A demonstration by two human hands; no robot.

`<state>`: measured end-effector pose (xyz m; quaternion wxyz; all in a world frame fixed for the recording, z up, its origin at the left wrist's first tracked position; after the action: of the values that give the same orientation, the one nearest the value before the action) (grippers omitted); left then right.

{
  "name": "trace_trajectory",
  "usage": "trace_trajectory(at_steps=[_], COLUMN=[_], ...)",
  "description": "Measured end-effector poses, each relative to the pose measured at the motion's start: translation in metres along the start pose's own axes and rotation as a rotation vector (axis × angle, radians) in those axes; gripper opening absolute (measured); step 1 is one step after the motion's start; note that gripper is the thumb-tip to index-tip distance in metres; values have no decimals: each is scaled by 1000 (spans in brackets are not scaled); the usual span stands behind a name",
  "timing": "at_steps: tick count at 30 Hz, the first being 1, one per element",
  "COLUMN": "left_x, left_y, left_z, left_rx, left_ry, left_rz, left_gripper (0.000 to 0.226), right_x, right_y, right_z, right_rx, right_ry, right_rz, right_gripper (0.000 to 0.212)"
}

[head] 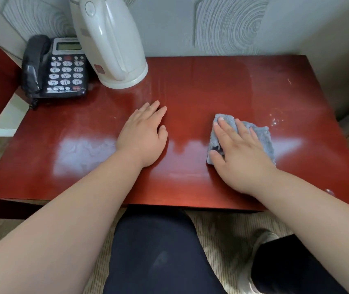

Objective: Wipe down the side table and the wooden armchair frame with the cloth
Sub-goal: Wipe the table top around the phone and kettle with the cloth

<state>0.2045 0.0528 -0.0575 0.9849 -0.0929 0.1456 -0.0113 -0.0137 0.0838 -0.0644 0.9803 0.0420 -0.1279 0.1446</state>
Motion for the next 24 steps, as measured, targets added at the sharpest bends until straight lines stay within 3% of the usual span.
trace_trajectory(at_steps=[4,7,10,15,18,24], left_x=[-7,-4,-8,-11,-11,-9], left_y=[16,42,60,62,57,54], left_z=[7,9,6,5,8,7], left_rx=[-23,-8,15,11,-6,-21], left_ry=[59,75,38,-11,-6,13], left_rz=[-7,15,15,23,17,10], left_gripper=[50,52,55,58,57,53], right_x=[81,102,75,-13,-21,92], right_y=[28,42,48,54,53,68], right_z=[-17,-26,-22,-4,-1,-27], right_rx=[97,106,46,-2,32,110], right_ry=[-84,-29,31,144,114,0], right_rz=[204,254,263,73,10,266], right_gripper=[70,67,62,63,62,66])
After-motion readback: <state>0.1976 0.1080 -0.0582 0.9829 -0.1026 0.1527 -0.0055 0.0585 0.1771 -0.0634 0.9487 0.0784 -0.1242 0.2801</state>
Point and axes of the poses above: each hand's wrist, its own y-axis away from the middle knuckle, its own z-axis out of the back of the hand, x = y × z, the point moved 10 cm from there along -y, towards the middle knuckle, and after that the axes turned 8 degrees about -x, right-handed, at the moved point
